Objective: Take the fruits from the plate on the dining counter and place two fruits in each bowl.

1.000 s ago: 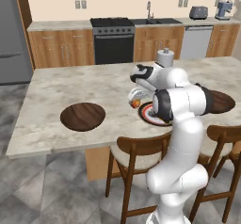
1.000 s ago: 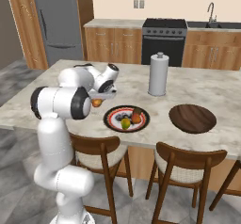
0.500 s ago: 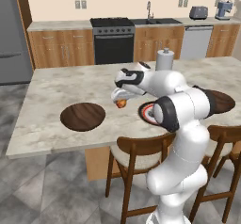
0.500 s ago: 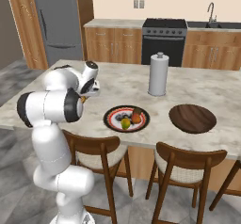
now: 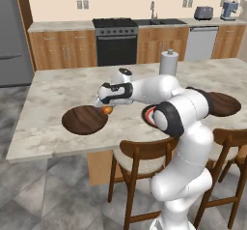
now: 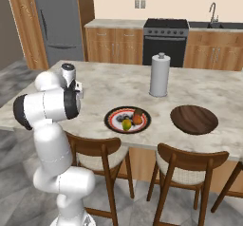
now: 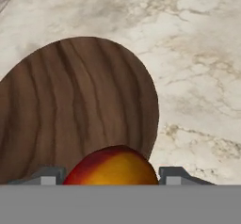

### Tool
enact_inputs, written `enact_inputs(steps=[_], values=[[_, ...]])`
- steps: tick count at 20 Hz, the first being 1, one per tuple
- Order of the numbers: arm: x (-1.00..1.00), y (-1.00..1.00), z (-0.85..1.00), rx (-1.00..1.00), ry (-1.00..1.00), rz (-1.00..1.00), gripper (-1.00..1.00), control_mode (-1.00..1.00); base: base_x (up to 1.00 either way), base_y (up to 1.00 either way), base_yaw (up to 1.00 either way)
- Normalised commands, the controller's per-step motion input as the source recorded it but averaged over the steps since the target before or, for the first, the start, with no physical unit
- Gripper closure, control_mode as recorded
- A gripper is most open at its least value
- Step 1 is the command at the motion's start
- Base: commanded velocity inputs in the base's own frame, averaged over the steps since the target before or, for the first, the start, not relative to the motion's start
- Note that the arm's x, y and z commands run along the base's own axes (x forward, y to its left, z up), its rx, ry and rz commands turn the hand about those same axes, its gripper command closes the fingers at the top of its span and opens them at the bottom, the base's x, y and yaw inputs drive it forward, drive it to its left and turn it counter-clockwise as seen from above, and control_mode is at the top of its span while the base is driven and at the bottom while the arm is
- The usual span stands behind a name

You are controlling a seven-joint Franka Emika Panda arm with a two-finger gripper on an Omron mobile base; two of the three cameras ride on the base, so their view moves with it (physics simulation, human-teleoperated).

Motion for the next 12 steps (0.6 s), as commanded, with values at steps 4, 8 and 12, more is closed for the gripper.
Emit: enact_inputs(steps=[4,8,12], values=[[0.17,0.63,-0.07,-0.17,0.0,-0.15,1.0,-1.0,0.0,0.0,0.0],[0.11,0.39,-0.23,-0.14,0.0,-0.18,1.0,-1.0,0.0,0.0,0.0],[0.15,0.24,-0.25,-0.01,0.1,-0.17,1.0,-1.0,0.0,0.0,0.0]])
